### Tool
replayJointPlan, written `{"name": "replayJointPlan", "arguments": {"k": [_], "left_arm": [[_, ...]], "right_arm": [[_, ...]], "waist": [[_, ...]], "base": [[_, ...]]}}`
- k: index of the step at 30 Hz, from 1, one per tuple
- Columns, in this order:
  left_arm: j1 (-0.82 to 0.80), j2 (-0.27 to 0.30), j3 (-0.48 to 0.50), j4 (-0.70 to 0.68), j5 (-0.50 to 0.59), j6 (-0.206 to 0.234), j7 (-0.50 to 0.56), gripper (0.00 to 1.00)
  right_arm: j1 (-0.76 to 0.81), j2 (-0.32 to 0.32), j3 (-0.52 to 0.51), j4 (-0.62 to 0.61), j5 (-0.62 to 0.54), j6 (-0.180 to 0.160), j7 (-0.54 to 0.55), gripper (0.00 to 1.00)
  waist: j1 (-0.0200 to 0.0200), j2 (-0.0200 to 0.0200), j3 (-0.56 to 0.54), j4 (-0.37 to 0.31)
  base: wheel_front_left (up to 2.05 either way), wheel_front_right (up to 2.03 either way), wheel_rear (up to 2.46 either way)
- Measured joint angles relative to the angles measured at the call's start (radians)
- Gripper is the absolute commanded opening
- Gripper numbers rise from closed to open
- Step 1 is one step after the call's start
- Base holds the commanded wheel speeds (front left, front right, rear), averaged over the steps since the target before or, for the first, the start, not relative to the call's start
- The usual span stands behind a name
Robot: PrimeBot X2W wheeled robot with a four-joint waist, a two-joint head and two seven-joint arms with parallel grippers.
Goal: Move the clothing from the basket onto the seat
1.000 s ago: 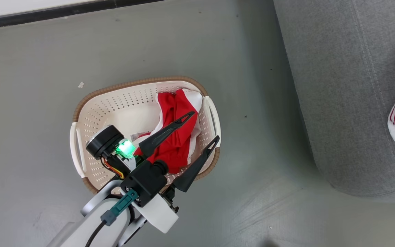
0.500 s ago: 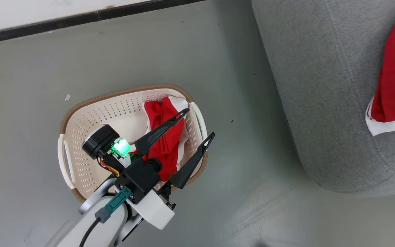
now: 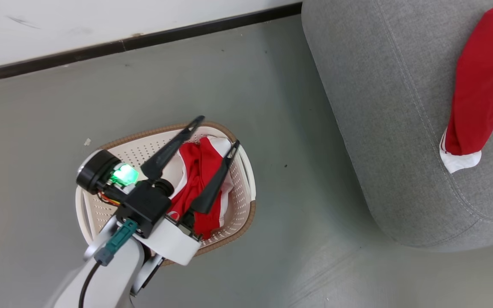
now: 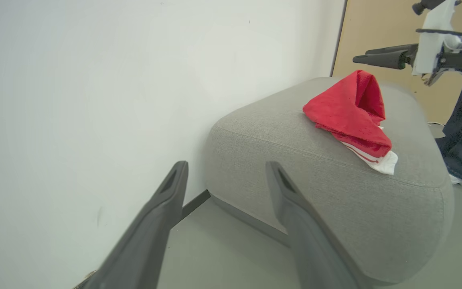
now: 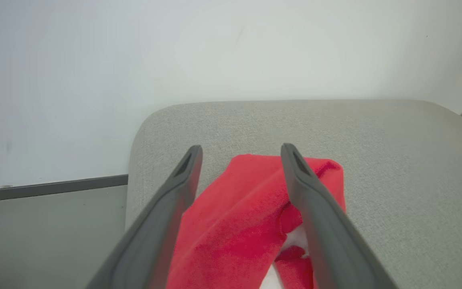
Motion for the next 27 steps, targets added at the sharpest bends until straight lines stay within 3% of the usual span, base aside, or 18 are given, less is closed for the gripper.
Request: {"name": "replayJointPlan", "arguments": {"k": [15, 27], "left_arm": [[0.091, 0.001, 0.16, 0.045, -0.053, 0.114, -0.024, 1.0], [0.199, -0.006, 0.272, 0.072, -0.099, 0.192, -0.025, 1.0]], "right_arm": [[-0.002, 0.137, 0.193, -0.101, -0.012, 0.0, -0.005, 1.0], [0.052, 0.214, 0.238, -0.133, -0.038, 0.0, -0.01, 1.0]], "waist": [[0.0, 0.0, -0.077, 0.059], [0.0, 0.0, -0.139, 0.121]], "base": [[0.0, 0.0, 0.0], [0.0, 0.0, 0.0]]}}
